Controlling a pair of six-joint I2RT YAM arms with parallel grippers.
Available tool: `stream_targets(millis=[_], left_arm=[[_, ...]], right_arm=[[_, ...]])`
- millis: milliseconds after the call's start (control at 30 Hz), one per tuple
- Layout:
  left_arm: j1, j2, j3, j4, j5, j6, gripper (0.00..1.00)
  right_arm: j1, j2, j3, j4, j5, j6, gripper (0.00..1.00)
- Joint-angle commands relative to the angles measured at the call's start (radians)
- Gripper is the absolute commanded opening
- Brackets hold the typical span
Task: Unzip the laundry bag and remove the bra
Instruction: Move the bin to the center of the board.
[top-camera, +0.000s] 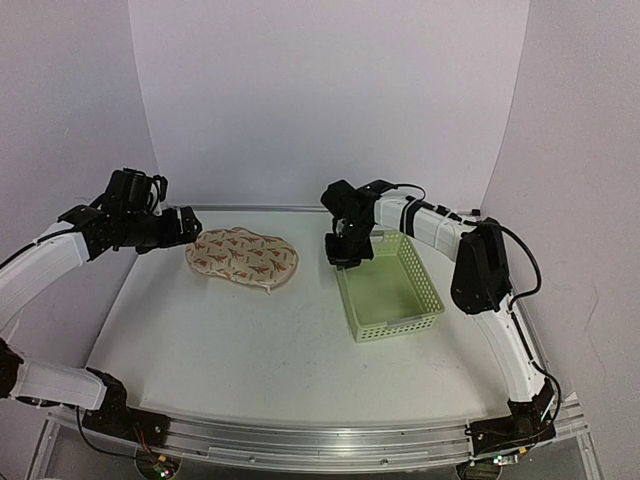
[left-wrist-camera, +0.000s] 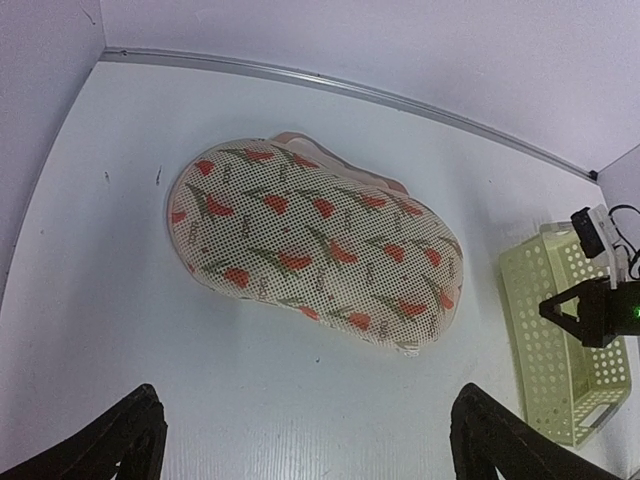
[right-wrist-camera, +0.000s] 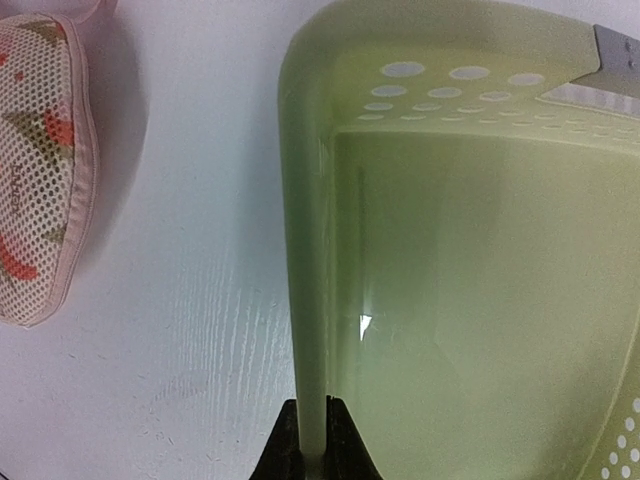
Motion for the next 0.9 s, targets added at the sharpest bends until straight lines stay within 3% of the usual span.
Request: stream_targets(millis=[0, 200, 467, 867], left_arm=[[0.003, 0.016, 0.029, 0.007, 0.007, 0.022, 1.0], [0.003, 0.031, 0.034, 0.008, 0.016, 0.015, 1.0], [0.003, 0.052, 0.04, 0.008, 0.017, 0.005, 1.0], [0.034, 0.221, 0.127, 0.012, -0.047, 0.068, 1.0]], right_arm=[[0.007, 0.015, 0.053, 0.026, -0.007, 0.032, 0.04], [0.007, 0.005, 0.049, 0.035, -0.006, 0.039, 0.12], [0.007, -0.048, 0.059, 0.041, 0.011, 0.047, 0.32], [0.043, -0.348, -0.124, 0.066, 0.034, -0.004, 0.44]])
